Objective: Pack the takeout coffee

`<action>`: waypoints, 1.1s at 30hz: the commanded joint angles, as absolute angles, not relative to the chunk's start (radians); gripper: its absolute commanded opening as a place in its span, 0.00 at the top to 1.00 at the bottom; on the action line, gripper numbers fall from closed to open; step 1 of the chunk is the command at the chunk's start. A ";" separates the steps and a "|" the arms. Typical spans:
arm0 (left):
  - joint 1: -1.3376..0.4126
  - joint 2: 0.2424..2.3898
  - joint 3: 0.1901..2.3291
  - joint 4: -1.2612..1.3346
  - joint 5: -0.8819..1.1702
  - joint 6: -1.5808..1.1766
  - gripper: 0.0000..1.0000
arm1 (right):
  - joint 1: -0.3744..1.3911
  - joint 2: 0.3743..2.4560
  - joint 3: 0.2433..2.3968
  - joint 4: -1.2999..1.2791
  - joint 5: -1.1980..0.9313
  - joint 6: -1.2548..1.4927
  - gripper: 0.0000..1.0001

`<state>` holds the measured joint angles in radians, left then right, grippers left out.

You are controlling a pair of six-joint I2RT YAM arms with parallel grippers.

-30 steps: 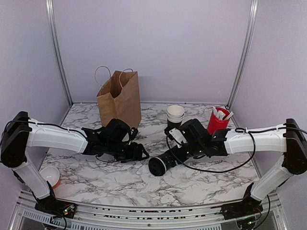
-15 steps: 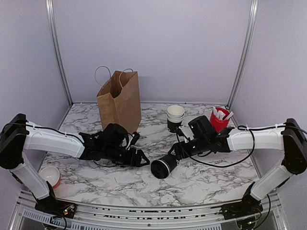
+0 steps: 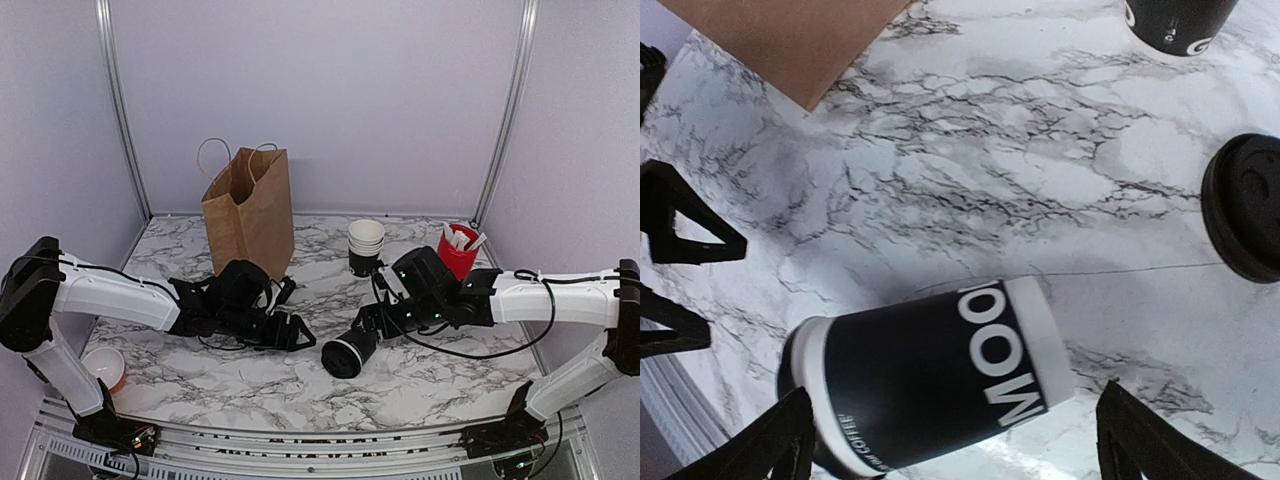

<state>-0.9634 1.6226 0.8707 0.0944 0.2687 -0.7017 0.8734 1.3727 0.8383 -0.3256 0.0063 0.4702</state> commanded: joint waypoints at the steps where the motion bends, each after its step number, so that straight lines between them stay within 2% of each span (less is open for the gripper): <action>1: -0.963 1.642 0.898 0.117 0.265 -0.678 0.25 | 0.916 1.300 0.782 -0.257 -0.026 0.691 0.03; 8: -0.972 1.598 0.877 0.118 0.259 -0.599 0.22 | 0.876 1.252 0.693 -0.141 -0.047 0.804 0.00; 12: -0.983 1.576 0.871 0.107 0.244 -0.549 0.17 | 0.852 1.239 0.709 -0.175 0.001 0.620 0.00; 16: -1.016 1.600 0.897 0.085 0.229 -0.515 0.15 | 0.761 1.264 0.729 -0.219 0.014 0.556 0.00; 22: -1.050 1.643 0.917 0.087 0.230 -0.517 0.14 | 0.747 1.329 0.742 -0.099 -0.102 0.393 0.08; 25: -1.068 1.654 0.926 0.075 0.219 -0.492 0.11 | 0.747 1.385 0.768 -0.103 -0.143 0.309 0.08; 33: -1.100 1.704 0.966 0.026 0.118 -0.450 0.05 | 0.742 1.484 0.813 -0.065 -0.151 0.347 0.07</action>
<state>-1.0824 1.6726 0.9207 0.0746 0.1883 -0.4885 0.7475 1.4498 0.7647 -0.1257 -0.1162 0.3492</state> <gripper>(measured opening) 0.935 0.922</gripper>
